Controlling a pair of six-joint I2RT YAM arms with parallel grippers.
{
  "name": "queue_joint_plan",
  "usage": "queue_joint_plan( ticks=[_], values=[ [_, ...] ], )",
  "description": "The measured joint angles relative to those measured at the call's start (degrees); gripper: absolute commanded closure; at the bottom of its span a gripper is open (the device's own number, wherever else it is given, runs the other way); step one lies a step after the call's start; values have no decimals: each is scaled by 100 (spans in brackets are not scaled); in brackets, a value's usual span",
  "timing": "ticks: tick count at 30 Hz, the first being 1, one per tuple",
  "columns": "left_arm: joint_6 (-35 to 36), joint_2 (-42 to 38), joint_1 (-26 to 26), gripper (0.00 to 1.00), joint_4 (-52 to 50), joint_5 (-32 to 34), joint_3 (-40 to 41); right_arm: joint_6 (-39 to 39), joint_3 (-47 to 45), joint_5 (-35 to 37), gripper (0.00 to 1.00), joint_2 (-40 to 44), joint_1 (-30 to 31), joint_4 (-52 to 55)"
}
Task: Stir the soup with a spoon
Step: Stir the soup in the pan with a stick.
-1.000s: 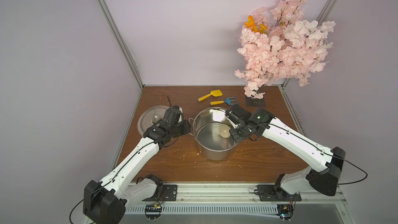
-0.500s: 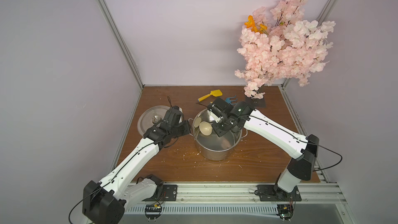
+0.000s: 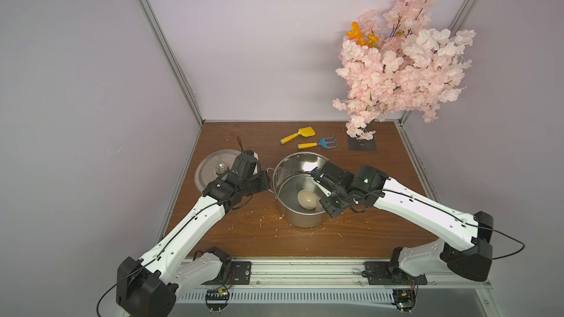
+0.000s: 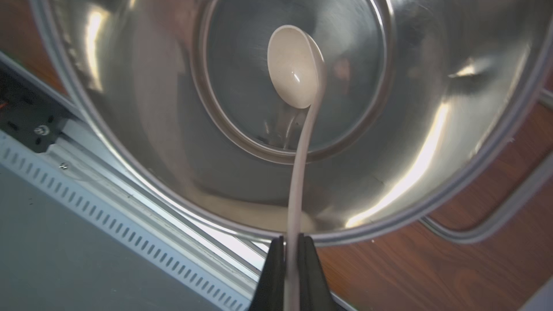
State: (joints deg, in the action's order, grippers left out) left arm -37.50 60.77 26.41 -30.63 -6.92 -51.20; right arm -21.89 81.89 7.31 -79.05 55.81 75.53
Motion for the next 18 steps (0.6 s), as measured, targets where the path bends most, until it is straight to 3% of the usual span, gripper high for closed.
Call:
queue_joint_plan(
  ticks=[6, 10, 18],
  values=[
    [0, -13, 0, 100, -22, 0, 0, -28, 304, 514, 100, -66, -654, 116],
    [-2, -31, 0, 100, -24, -4, 13, 48, 852, 531, 100, -573, -719, 7],
    [-4, -68, 0, 100, -24, 15, 44, 212, 1810, -146, 100, -1779, -568, -385]
  ],
)
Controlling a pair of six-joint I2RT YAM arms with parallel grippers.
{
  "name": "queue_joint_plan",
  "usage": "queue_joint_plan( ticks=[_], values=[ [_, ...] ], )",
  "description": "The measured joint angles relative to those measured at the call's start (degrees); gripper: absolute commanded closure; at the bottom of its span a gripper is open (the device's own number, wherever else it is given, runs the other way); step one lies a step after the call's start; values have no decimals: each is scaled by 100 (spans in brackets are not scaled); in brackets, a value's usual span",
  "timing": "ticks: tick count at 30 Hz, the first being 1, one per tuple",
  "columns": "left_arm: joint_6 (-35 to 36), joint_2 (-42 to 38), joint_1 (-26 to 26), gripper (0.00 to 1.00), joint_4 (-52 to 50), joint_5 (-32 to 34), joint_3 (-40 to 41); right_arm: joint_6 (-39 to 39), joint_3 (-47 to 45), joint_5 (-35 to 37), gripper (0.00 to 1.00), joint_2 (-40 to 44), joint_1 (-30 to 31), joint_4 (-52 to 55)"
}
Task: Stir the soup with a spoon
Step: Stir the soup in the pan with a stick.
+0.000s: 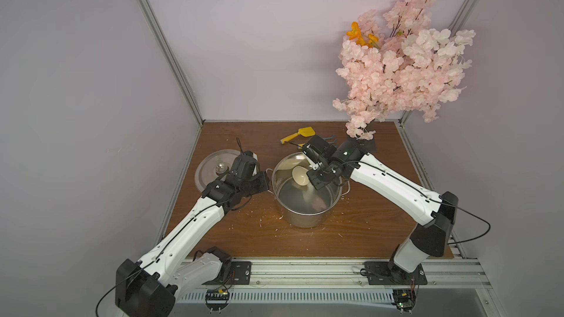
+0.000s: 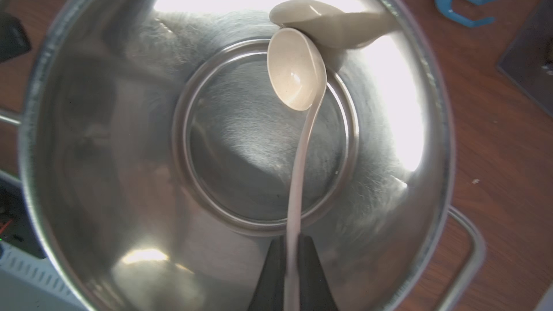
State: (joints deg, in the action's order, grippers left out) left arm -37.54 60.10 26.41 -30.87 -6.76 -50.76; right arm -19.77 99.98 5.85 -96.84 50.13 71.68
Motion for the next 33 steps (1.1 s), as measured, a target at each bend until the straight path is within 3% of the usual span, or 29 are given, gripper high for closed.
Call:
queue_joint_plan(
  ticks=[6, 12, 20, 26, 33],
  values=[
    [7, 0, 0, 100, -7, 61, 0, -59, -127, -455, 100, 48, 625, -192],
    [13, -13, 0, 100, -4, 61, 0, -219, -1075, -503, 100, 850, 1038, -310],
    [11, -33, 0, 100, -22, 55, 0, -380, -2116, 22, 100, 1882, 531, -203],
    [13, -37, 0, 100, -26, 52, 0, -348, -1749, 409, 100, 1648, -76, -170],
    [11, -37, 0, 100, -35, 52, 0, -264, -481, 138, 100, 573, -66, -306]
  ],
)
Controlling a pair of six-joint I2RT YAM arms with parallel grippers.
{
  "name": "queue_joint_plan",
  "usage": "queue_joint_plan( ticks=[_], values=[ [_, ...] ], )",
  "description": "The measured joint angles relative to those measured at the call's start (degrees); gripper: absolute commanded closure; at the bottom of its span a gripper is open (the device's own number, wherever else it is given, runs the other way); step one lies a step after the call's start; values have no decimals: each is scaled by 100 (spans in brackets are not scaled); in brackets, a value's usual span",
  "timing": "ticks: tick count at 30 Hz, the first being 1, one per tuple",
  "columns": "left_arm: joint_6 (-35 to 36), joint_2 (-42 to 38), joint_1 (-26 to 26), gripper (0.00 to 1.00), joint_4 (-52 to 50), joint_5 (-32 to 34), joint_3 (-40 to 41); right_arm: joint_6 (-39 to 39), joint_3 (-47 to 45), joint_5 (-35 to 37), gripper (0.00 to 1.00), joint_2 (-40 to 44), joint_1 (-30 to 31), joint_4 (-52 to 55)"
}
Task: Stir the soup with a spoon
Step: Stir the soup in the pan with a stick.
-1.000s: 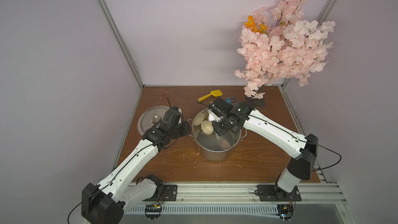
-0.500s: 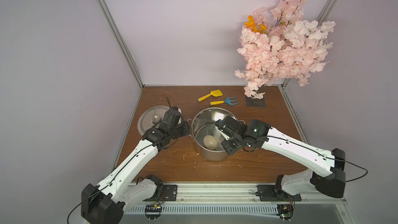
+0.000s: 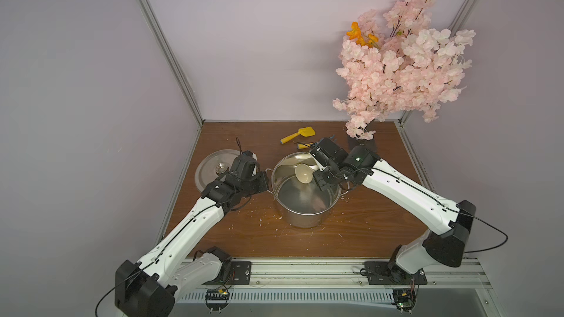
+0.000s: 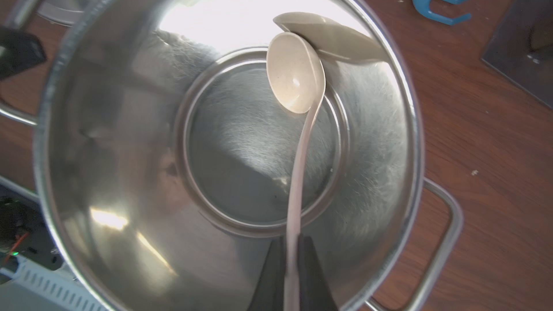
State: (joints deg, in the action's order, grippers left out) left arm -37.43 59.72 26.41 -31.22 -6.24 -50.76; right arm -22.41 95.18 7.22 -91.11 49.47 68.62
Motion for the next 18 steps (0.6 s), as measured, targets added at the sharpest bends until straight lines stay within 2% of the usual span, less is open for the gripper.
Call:
queue_joint_plan(
  ticks=[3, 8, 13, 18],
  values=[
    [0, 0, 0, 100, -9, 2, 0, 22, 269, -264, 100, -302, 184, -17],
    [11, 0, 0, 100, -11, 17, 0, 11, 131, -573, 100, -304, 750, -107],
    [24, 0, 0, 100, -11, 26, 0, -90, -675, -662, 100, 219, 1152, -238],
    [35, -2, 0, 99, -7, 26, 0, -256, -1353, -413, 100, 1062, 1115, -116]
  ],
)
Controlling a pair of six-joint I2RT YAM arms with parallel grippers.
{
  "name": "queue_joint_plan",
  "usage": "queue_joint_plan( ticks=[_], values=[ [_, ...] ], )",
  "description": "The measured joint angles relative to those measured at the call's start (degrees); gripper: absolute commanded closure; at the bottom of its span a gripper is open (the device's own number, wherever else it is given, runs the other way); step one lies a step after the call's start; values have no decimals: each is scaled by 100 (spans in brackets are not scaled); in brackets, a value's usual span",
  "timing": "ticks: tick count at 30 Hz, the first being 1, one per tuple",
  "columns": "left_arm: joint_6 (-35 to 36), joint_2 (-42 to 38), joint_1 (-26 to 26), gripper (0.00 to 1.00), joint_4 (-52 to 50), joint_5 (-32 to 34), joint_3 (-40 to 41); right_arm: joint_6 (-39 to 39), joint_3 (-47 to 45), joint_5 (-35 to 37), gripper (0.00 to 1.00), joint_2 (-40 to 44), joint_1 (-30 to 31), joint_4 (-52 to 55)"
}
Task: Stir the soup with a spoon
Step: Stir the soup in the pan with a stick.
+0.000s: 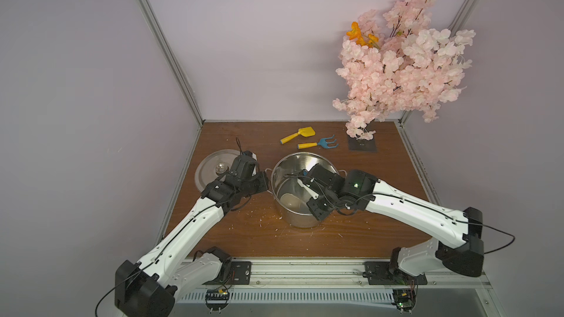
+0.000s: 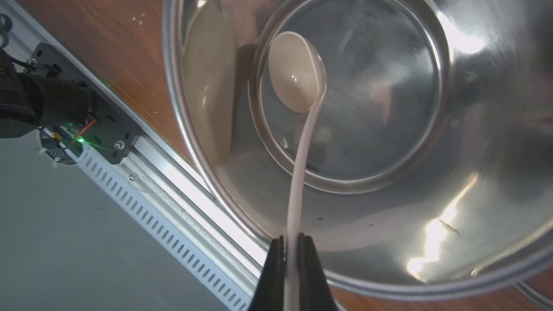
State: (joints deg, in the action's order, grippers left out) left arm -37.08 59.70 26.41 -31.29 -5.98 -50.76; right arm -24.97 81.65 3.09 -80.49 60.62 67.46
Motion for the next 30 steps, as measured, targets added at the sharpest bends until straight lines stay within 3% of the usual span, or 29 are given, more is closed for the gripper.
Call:
queue_joint_plan(
  ticks=[6, 13, 22, 30],
  values=[
    [4, -24, 0, 99, -11, -13, 0, -28, -120, 577, 100, 483, -863, 286],
    [0, -55, 0, 99, -15, -22, 22, 238, 540, 540, 100, -168, -1449, 254],
    [-11, -74, 0, 99, -22, -15, 33, 363, 1561, -81, 100, -1257, -1106, 63],
    [-11, -74, 0, 99, -39, 11, 33, 203, 1104, -192, 100, -1058, -103, -37]
  ],
)
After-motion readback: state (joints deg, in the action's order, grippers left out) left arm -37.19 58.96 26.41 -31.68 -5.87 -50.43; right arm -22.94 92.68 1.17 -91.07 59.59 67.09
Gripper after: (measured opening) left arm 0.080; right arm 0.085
